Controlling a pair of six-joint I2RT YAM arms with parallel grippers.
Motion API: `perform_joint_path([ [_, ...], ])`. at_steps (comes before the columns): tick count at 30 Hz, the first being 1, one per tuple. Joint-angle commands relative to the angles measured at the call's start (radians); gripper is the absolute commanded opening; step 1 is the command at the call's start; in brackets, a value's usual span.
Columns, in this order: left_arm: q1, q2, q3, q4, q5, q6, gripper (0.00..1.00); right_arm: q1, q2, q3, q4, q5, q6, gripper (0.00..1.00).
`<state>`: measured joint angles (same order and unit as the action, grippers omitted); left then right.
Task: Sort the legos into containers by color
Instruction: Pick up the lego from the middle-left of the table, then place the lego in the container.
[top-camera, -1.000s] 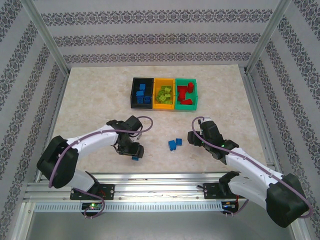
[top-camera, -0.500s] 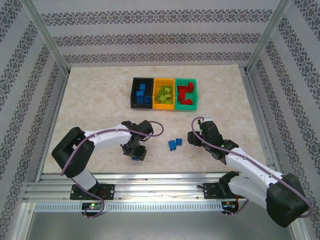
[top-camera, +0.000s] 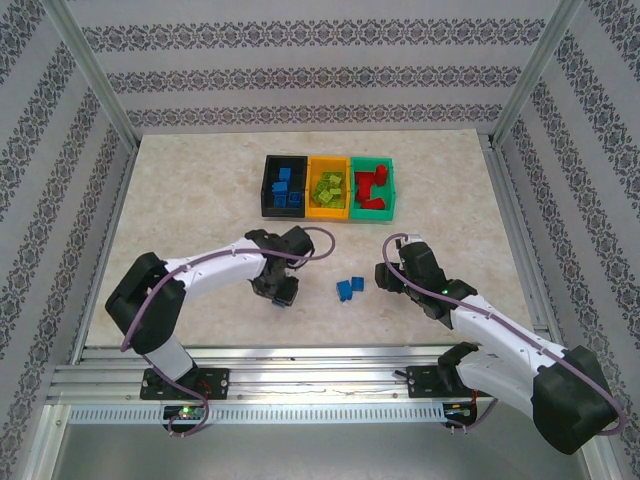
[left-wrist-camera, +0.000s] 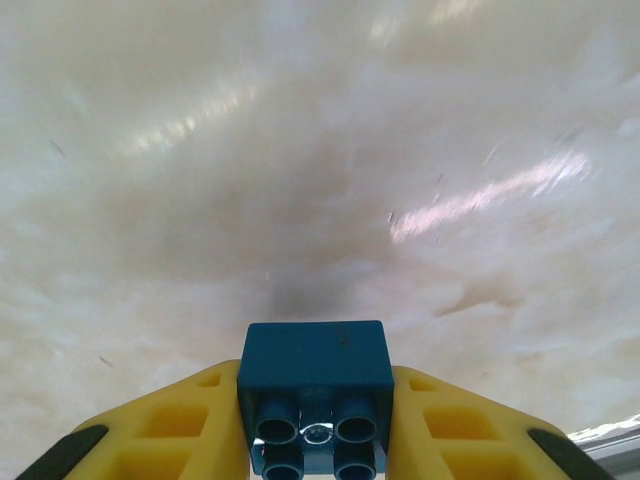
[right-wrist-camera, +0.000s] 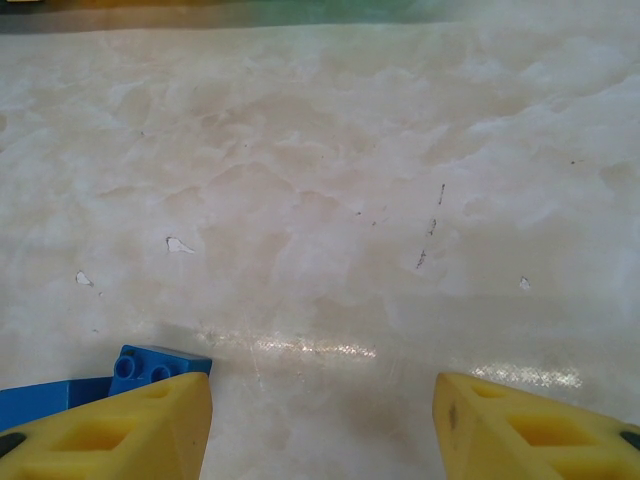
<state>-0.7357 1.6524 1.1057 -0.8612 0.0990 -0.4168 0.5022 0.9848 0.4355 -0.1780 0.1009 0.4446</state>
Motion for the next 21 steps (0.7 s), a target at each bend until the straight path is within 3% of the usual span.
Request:
perform_joint_path([
  [1,0.063,0.027,0.106,-0.075,-0.035,0.069,0.31,0.015,0.002,-0.003,0.012,0.028,-0.01,0.61],
  [13,0.355,0.234,0.622,-0.15,0.034,0.186,0.33,0.014,-0.005,-0.006,0.013,0.018,-0.012,0.61],
  [21,0.448,0.5,0.985,-0.174,0.096,0.183,0.33,0.015,0.001,-0.004,0.019,0.004,-0.017,0.61],
])
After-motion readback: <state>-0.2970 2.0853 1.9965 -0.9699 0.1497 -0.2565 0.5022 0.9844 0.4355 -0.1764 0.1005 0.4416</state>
